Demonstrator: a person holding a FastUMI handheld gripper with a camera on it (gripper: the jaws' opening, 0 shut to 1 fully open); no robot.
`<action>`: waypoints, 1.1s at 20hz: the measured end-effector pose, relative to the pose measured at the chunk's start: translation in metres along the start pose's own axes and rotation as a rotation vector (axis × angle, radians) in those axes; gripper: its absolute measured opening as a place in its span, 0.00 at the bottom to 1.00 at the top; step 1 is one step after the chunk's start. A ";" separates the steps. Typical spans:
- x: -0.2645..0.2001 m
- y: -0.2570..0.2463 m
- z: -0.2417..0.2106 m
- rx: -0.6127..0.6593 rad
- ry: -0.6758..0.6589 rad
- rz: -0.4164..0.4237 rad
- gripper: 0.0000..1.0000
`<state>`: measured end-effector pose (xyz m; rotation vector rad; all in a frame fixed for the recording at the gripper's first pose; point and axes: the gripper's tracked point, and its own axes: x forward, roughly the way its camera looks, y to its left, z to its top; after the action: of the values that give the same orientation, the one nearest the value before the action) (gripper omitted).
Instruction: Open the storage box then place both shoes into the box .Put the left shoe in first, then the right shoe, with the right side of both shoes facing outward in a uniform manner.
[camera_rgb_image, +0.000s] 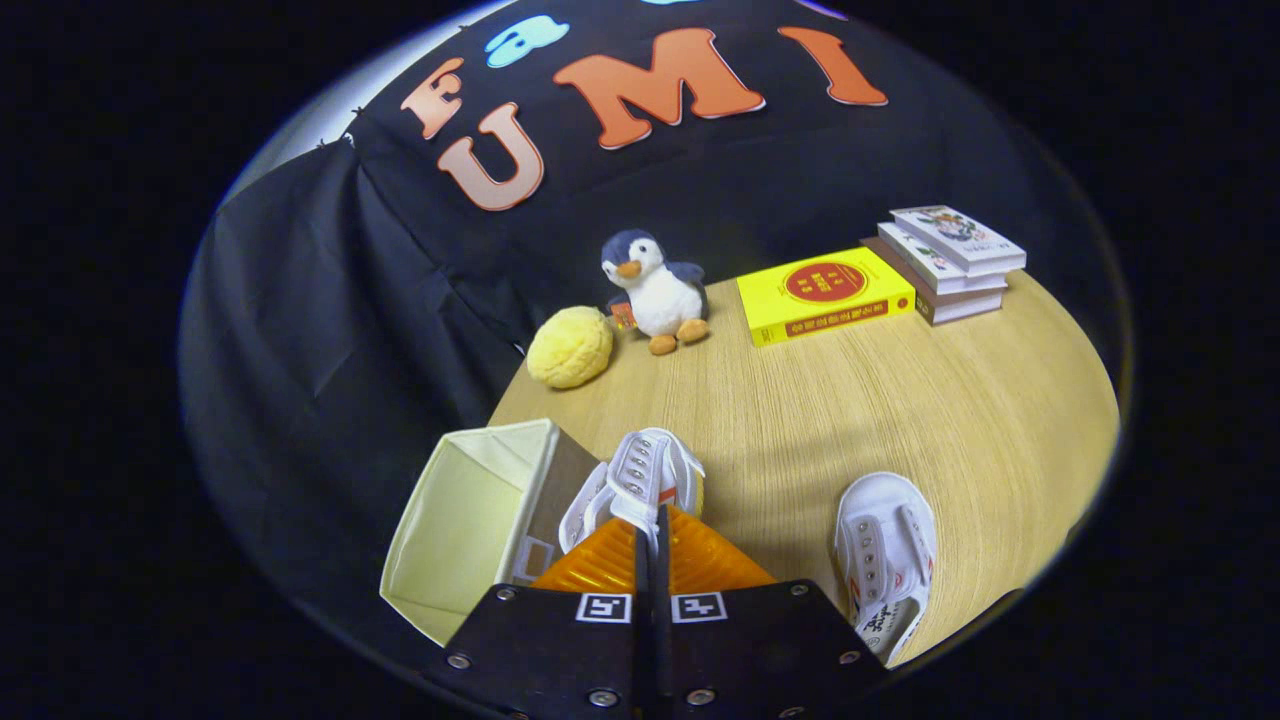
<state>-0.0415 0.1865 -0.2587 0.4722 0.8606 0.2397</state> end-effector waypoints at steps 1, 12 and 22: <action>-0.005 0.008 0.009 0.009 -0.021 0.013 0.00; -0.024 0.078 0.034 -0.050 -0.071 0.047 0.00; -0.015 0.143 0.007 -0.030 -0.001 0.076 0.01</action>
<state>-0.0476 0.3031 -0.1752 0.4775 0.8382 0.3224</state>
